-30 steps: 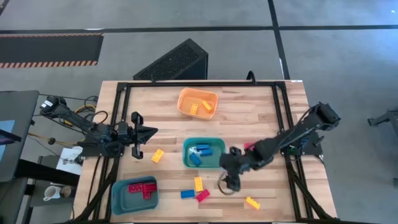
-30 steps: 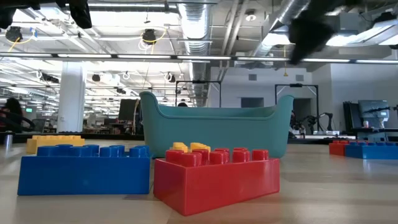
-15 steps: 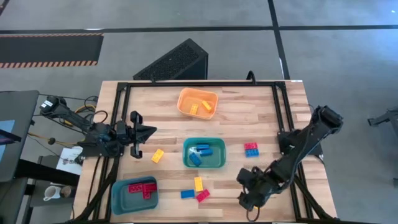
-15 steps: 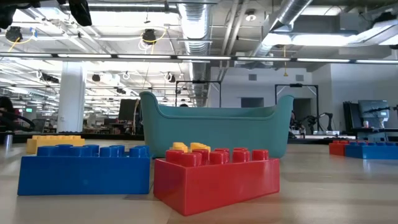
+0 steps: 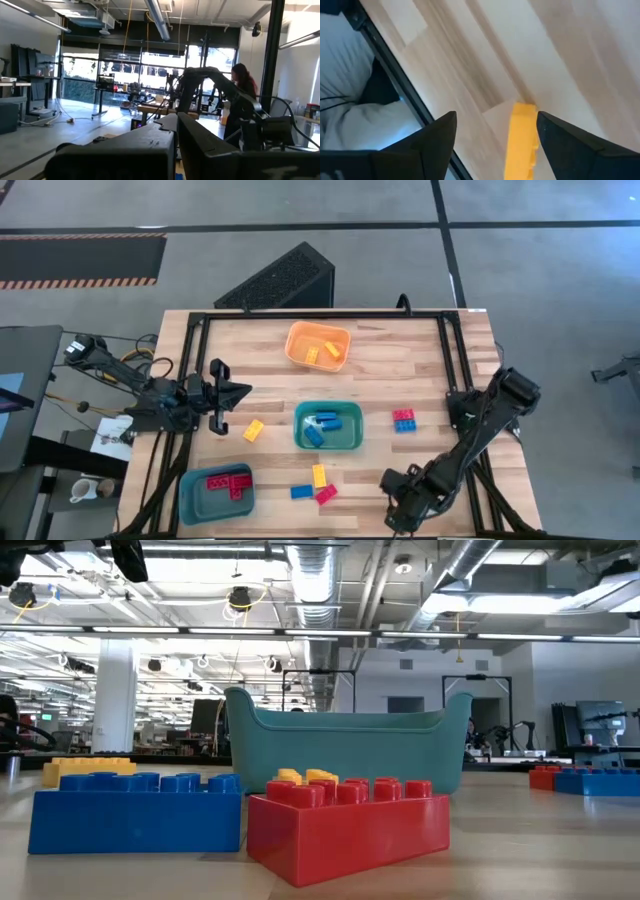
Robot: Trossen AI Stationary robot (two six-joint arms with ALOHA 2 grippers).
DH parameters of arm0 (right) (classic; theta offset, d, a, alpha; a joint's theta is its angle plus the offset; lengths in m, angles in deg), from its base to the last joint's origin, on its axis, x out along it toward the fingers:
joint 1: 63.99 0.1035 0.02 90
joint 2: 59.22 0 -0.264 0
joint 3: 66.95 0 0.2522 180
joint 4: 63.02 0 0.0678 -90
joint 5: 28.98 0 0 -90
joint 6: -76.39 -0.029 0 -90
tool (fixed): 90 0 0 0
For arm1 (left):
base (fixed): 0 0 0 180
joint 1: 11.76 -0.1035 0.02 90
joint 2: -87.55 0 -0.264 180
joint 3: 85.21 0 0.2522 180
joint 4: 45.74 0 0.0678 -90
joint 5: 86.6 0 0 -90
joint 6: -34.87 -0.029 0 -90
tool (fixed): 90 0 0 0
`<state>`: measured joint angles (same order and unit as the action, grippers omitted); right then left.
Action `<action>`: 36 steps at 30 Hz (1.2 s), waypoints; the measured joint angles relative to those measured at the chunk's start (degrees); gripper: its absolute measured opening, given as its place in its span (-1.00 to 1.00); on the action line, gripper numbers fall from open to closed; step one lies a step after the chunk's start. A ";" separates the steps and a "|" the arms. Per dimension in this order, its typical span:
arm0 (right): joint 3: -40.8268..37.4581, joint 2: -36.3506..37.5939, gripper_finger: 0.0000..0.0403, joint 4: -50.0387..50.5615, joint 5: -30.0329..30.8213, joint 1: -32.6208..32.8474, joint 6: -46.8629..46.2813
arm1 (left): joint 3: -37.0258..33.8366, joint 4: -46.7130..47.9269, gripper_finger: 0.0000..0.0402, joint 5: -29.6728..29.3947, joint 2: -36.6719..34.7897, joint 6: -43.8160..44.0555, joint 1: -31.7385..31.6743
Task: Sort & place blocks by color
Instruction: Put the yellow game piece into the yellow bin
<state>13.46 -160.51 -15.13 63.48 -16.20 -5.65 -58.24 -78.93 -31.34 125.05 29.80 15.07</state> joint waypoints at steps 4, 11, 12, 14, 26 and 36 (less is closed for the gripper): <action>0.34 -1.20 0.44 0.96 -0.51 1.07 -2.66 | 0.00 0.02 -0.99 0.01 -0.01 0.12 0.00; 0.38 -1.16 0.44 6.34 -0.88 3.13 -8.15 | 0.01 0.06 -0.99 0.02 -0.01 0.22 0.01; 0.38 -1.16 0.44 6.74 -0.89 3.44 -8.47 | 0.02 0.06 -0.99 0.02 -0.01 0.25 0.01; 0.38 -1.15 0.44 7.64 -0.92 3.85 -9.07 | 0.02 0.19 -0.99 0.02 -0.01 0.27 0.00; 0.36 -1.11 0.44 13.86 -4.77 4.25 -11.17 | 0.02 2.57 -0.99 -0.05 -0.01 1.71 0.00; 0.35 -1.12 0.44 12.29 -0.82 4.74 -12.44 | 0.02 3.81 -0.99 -0.09 0.02 2.59 0.02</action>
<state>13.80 -161.63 -2.84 62.66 -11.46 -18.09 -58.22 -75.12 -31.43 125.07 32.39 15.09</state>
